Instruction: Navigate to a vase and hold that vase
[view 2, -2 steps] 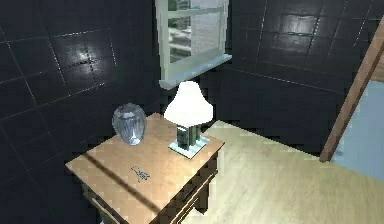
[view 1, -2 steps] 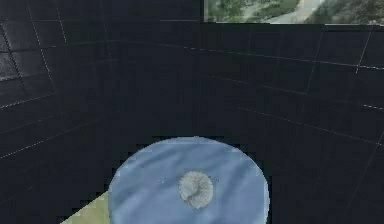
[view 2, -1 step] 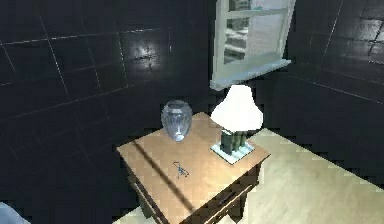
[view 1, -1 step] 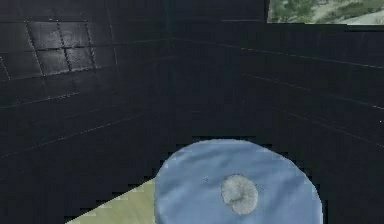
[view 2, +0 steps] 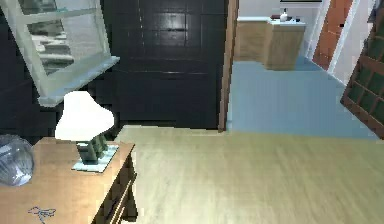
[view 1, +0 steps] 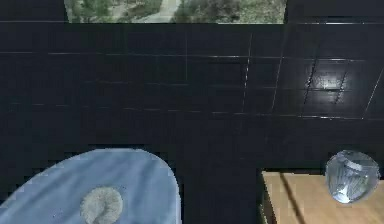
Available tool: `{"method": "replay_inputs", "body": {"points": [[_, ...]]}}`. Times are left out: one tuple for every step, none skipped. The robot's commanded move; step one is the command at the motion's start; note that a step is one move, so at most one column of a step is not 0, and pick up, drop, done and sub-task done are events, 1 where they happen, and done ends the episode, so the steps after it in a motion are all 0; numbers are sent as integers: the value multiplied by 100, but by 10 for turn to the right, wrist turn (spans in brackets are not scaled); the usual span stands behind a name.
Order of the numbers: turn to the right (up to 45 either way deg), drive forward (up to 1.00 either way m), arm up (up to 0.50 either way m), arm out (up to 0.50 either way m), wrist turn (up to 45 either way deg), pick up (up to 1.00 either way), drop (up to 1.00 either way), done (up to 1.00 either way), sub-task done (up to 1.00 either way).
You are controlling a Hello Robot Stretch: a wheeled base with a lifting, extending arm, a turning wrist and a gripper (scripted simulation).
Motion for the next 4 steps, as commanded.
{"method": "replay_inputs", "body": {"points": [[450, 0, 0, 0, 0, 0, 0, 0, 0], [330, 0, 0, 0, 0, 0, 0, 0, 0], [0, 45, 0, 0, 0, 0, 0, 0, 0], [-450, 0, 0, 0, 0, 0, 0, 0, 0]]}}
